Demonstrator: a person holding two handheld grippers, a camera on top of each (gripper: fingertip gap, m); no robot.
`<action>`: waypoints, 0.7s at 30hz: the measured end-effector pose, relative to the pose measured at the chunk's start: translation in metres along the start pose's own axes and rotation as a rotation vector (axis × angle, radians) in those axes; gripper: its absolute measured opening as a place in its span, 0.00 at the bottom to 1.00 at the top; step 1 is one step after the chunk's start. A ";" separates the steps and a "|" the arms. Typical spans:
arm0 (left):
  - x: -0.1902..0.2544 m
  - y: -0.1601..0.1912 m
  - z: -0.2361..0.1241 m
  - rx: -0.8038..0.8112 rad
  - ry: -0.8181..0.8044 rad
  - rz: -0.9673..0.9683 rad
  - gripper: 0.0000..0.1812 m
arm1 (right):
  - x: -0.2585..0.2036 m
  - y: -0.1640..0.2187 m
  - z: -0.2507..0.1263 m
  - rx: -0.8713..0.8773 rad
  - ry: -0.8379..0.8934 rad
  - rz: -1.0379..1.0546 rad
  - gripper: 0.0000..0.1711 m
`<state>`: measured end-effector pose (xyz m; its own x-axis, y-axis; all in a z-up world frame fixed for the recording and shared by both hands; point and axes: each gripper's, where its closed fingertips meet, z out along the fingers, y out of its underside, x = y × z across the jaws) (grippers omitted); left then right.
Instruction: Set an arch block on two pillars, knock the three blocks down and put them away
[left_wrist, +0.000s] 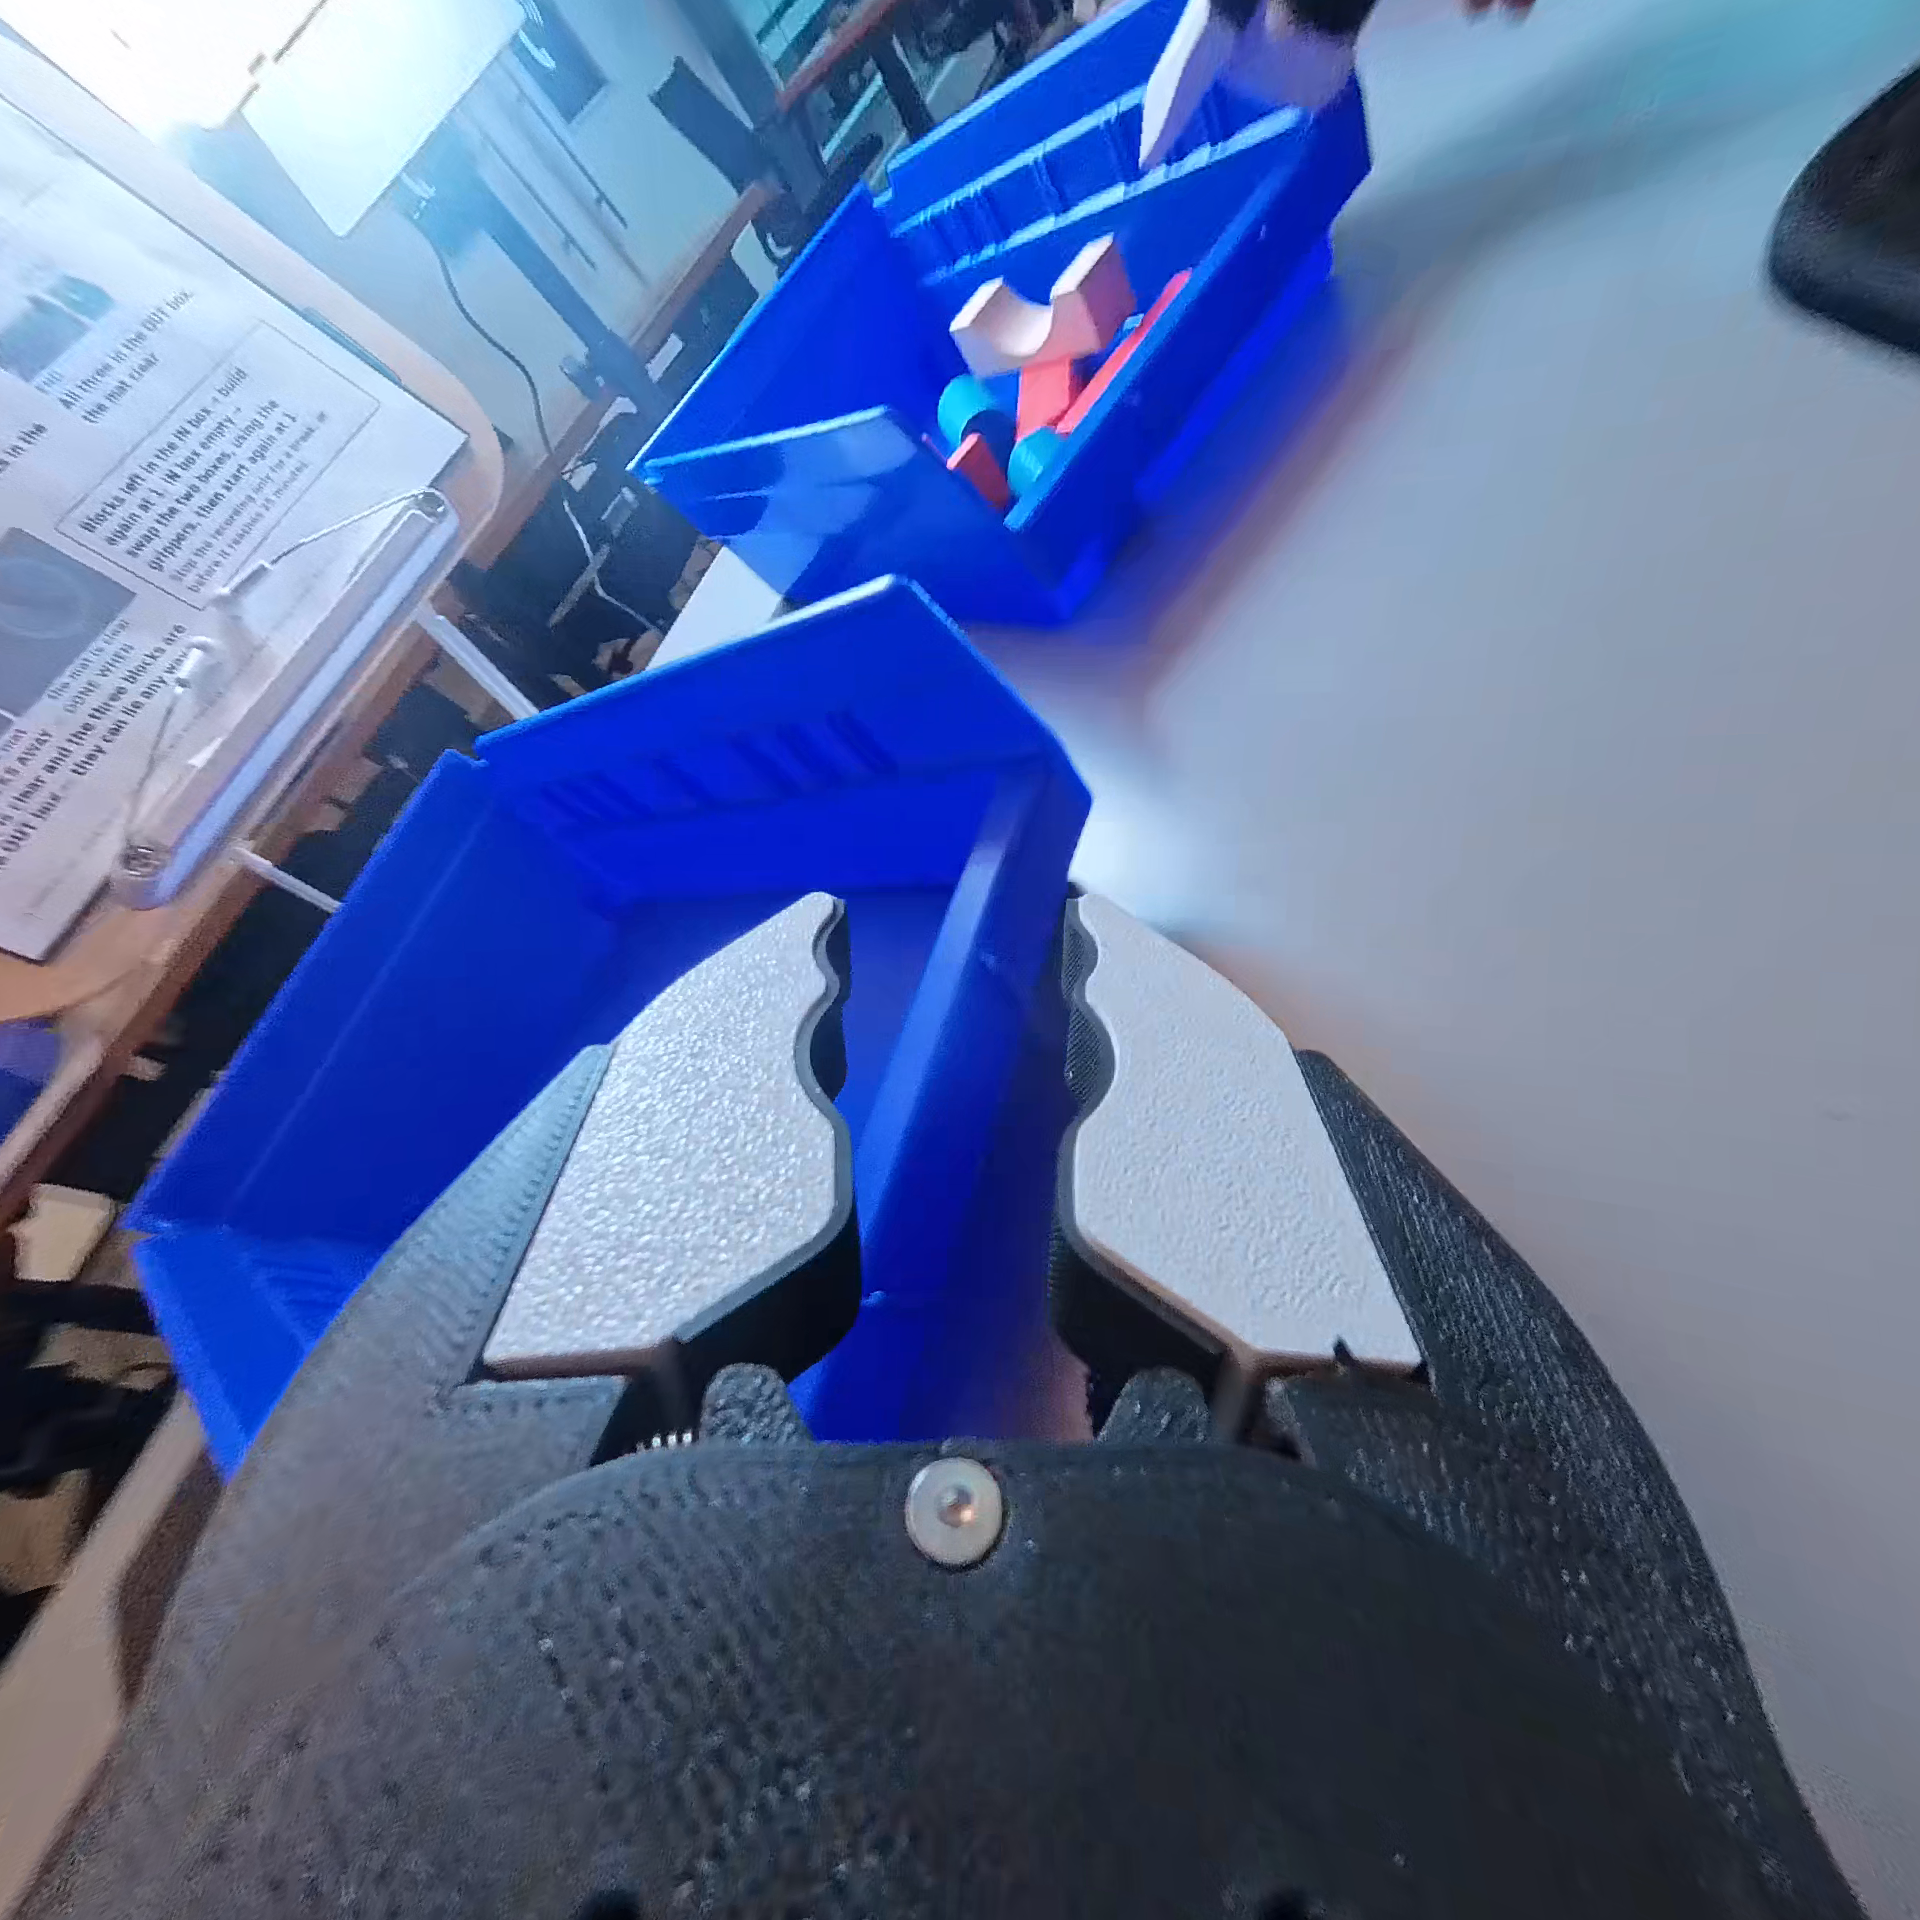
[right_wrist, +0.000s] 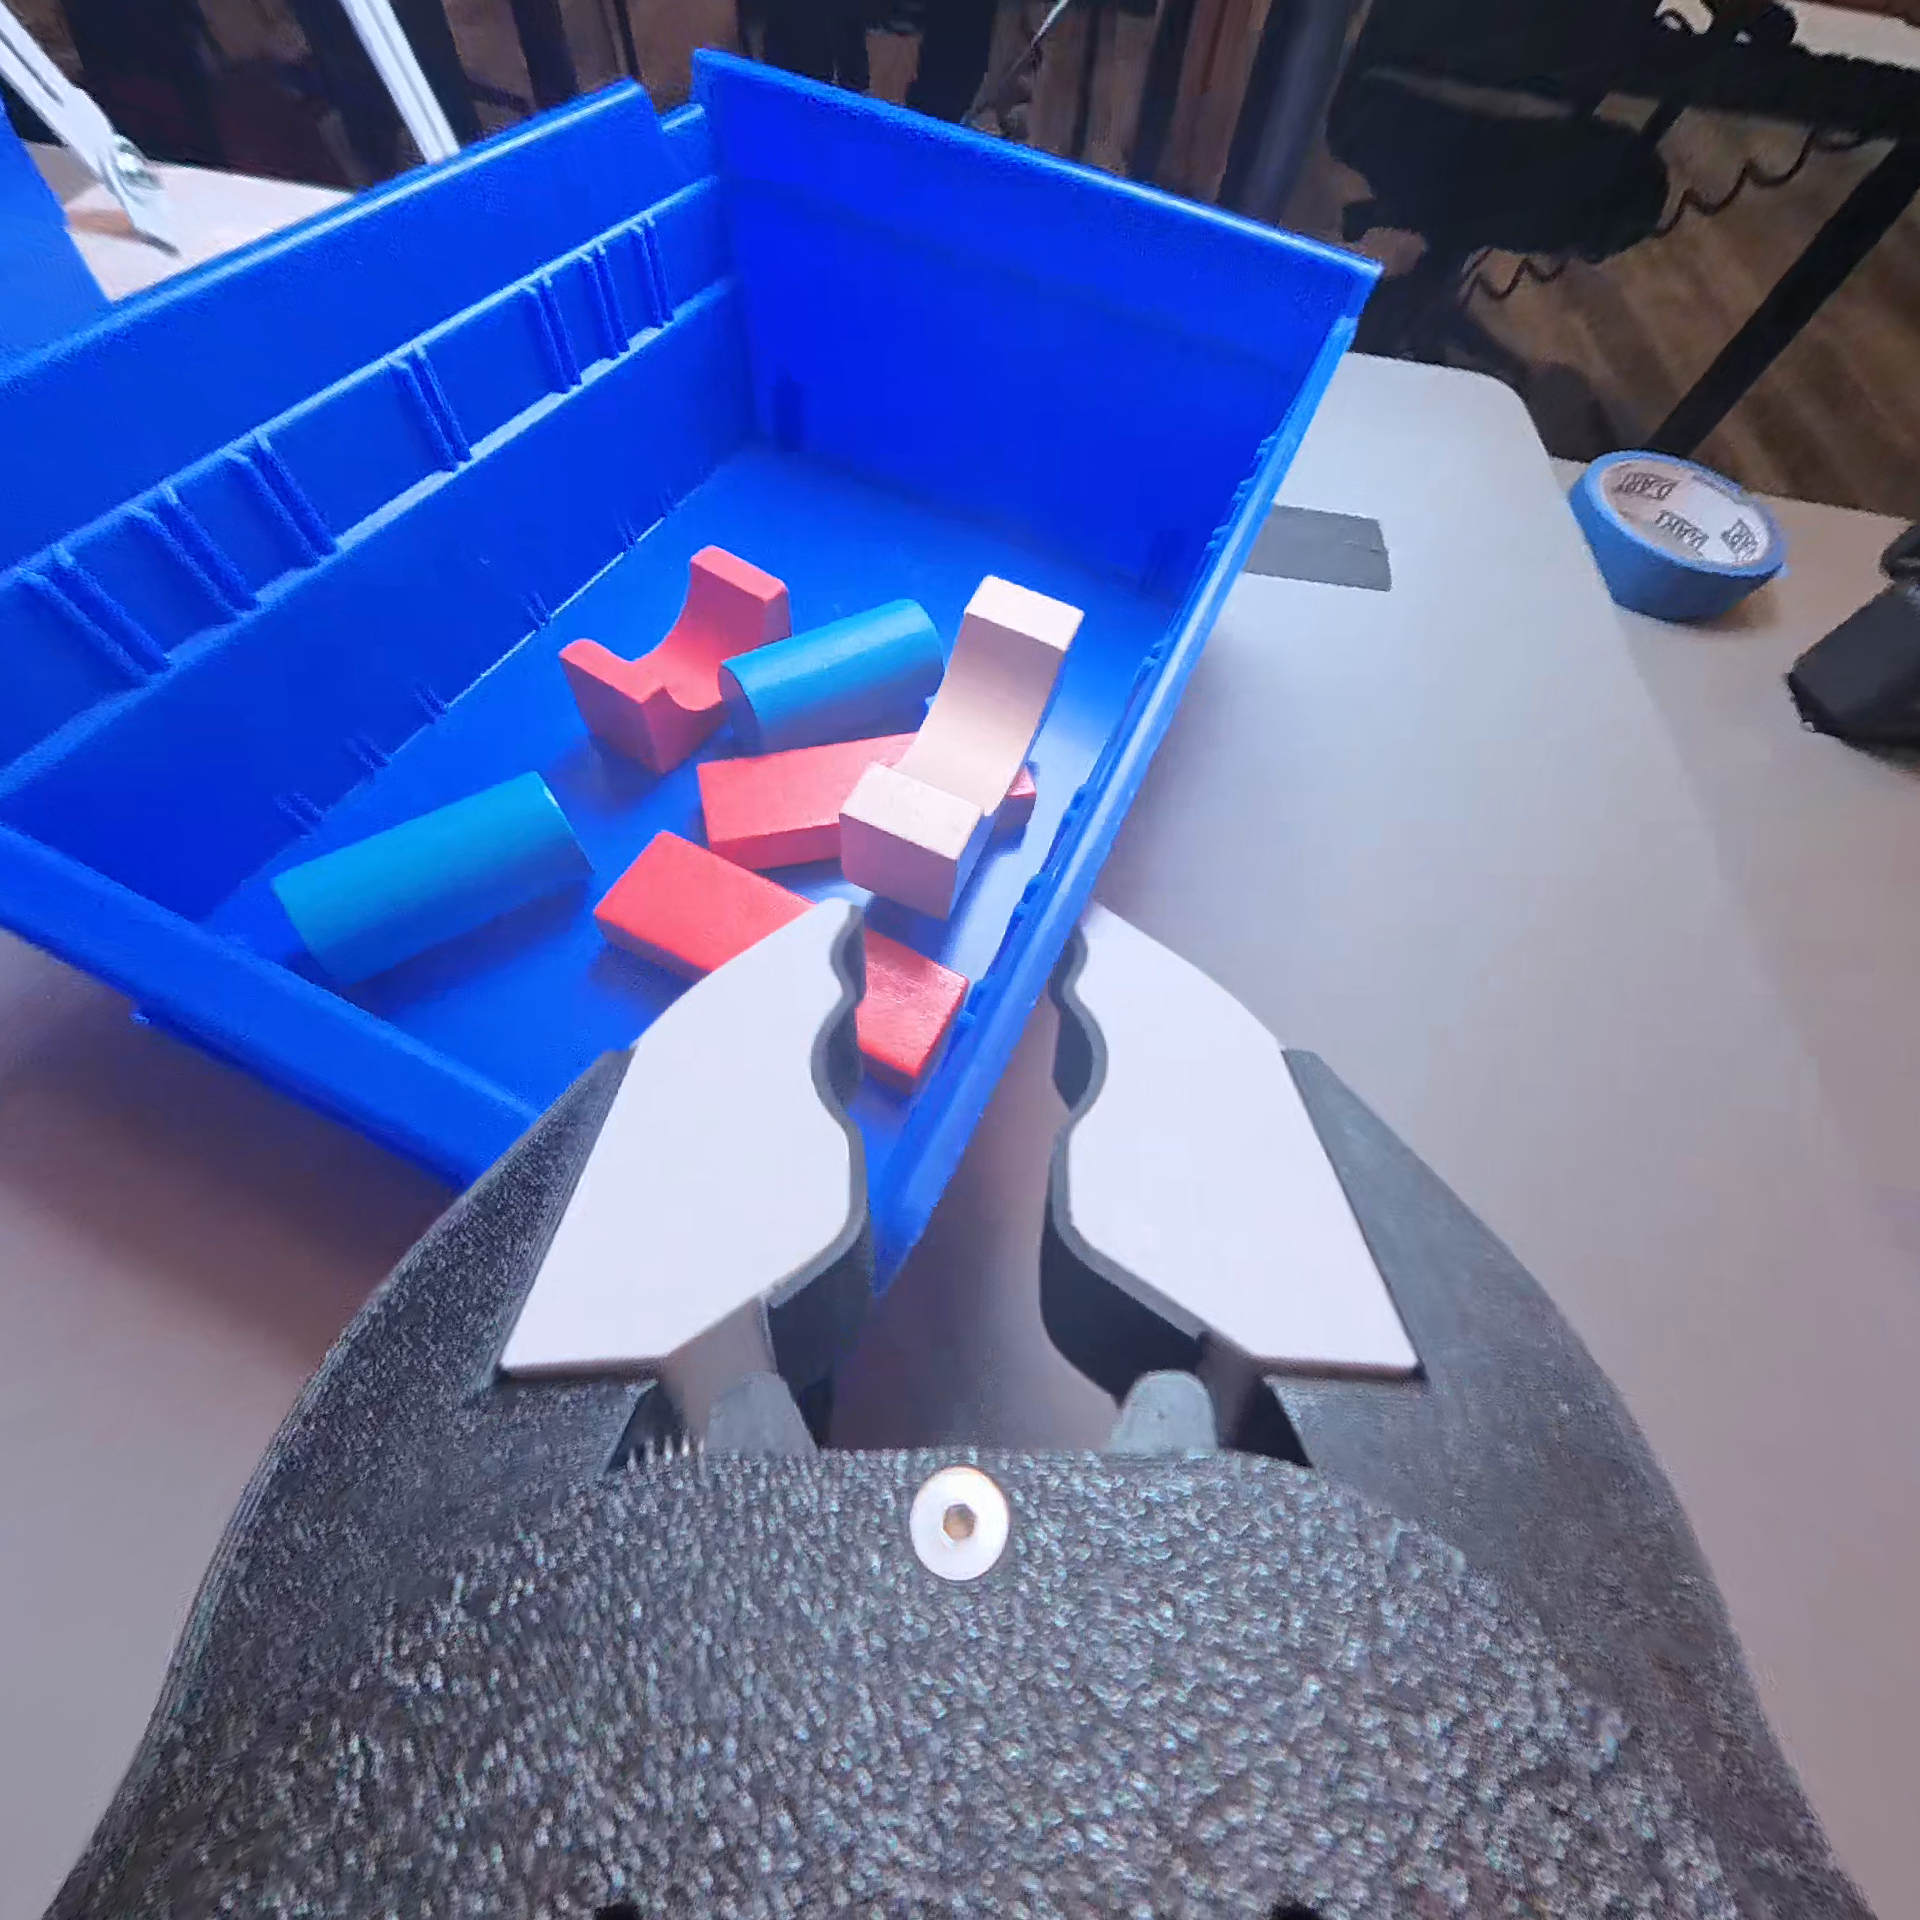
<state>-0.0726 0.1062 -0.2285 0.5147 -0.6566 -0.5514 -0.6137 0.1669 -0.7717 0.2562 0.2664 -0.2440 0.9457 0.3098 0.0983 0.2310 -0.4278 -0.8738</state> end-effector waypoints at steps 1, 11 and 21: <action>0.004 -0.006 -0.002 0.023 0.016 -0.045 0.21 | 0.001 0.000 0.000 0.002 0.002 0.015 0.18; 0.060 -0.027 0.006 0.083 0.228 -0.265 0.23 | 0.008 0.012 -0.022 -0.035 0.027 0.076 0.03; 0.080 -0.068 0.037 0.077 0.352 -0.411 0.30 | -0.028 0.027 -0.061 -0.008 0.030 0.047 0.04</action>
<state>0.0322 0.0690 -0.2320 0.4634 -0.8833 -0.0707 -0.3518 -0.1102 -0.9295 0.2496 0.1939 -0.2414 0.9621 0.2631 0.0715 0.1876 -0.4483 -0.8740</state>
